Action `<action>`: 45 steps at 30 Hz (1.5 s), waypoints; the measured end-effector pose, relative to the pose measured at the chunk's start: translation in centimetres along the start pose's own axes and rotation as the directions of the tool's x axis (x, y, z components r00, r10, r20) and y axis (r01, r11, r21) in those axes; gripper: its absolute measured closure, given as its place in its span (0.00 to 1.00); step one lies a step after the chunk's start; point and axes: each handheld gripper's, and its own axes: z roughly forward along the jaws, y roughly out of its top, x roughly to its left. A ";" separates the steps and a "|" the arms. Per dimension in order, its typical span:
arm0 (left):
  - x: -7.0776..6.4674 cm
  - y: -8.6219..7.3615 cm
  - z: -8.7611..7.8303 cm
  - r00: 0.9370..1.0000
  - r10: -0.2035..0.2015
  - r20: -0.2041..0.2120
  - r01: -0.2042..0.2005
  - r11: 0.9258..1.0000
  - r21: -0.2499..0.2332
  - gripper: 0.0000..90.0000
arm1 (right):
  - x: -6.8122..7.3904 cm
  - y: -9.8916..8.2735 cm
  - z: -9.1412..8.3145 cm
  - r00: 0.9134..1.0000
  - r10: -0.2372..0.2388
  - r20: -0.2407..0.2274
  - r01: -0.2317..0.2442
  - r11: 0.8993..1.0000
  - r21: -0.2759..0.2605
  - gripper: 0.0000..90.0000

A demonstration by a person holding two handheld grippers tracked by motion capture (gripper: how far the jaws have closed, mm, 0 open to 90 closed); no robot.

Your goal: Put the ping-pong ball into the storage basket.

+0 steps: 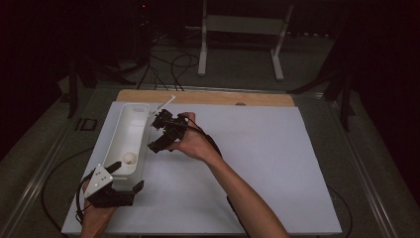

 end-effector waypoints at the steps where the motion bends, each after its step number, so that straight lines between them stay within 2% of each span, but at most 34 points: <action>1: 0.0 0.0 0.0 1.000 0.001 0.000 -0.001 1.000 0.000 0.00 | 0.0 0.0 0.0 1.000 0.000 0.000 0.000 1.000 0.000 0.12; 21: 0.0 0.0 0.0 1.000 -0.002 -0.001 0.002 1.000 0.000 0.00 | -1.2 -2.9 -1.7 1.000 0.023 0.017 -0.023 1.000 -0.008 0.11; 33: 0.0 0.0 0.0 1.000 -0.003 -0.001 0.003 1.000 0.001 0.00 | -2.1 -5.0 -2.5 0.998 0.055 0.025 -0.054 0.998 -0.026 0.11; 45: 0.0 0.0 0.0 1.000 -0.002 -0.004 0.002 1.000 0.002 0.00 | -2.8 -7.5 -4.2 0.995 0.087 0.039 -0.085 0.995 -0.052 0.10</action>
